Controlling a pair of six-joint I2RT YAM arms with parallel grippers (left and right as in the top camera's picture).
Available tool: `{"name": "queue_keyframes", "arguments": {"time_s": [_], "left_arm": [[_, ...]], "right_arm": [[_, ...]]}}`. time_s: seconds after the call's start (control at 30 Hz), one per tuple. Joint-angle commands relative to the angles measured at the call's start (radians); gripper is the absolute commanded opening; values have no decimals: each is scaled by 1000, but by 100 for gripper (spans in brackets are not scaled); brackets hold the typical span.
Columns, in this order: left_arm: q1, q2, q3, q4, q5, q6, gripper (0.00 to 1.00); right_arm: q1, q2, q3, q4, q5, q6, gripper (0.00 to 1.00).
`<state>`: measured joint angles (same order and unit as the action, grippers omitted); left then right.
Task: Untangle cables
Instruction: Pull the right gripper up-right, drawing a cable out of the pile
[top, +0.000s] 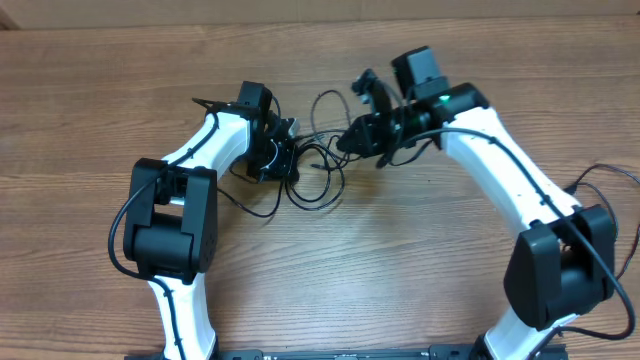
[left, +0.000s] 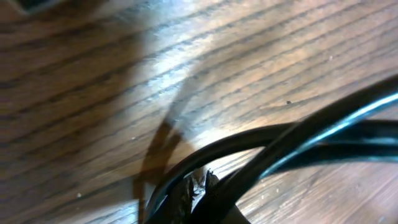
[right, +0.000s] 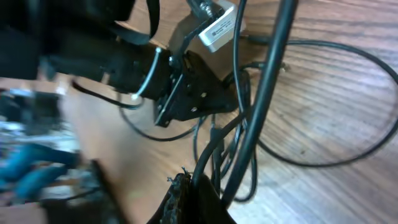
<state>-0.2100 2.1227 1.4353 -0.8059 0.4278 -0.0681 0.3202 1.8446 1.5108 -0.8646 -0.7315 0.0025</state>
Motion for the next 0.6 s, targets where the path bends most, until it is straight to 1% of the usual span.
{"name": "queue_keyframes", "arguments": {"time_s": [0.0, 0.03, 0.1, 0.2, 0.33, 0.4, 0.57], "left_arm": [[0, 24, -10, 2, -178, -37, 10], [0, 24, -10, 1, -178, -37, 10], [0, 24, -10, -1, -187, -38, 10], [0, 24, -10, -5, -235, -61, 10], [0, 24, -10, -5, -244, -79, 9], [-1, 24, -10, -5, -228, -78, 11], [-1, 24, -10, -4, -224, -78, 13]], "right_arm": [[-126, -23, 22, -2, -270, 55, 4], [-186, -23, 22, -3, -309, 65, 4], [-242, -23, 22, -11, -314, 89, 4], [-312, -23, 21, -42, -304, 87, 4], [-336, -23, 20, -58, -245, 87, 4], [-335, -23, 20, -58, -232, 86, 4], [-291, -23, 20, -58, -89, 76, 4]]}}
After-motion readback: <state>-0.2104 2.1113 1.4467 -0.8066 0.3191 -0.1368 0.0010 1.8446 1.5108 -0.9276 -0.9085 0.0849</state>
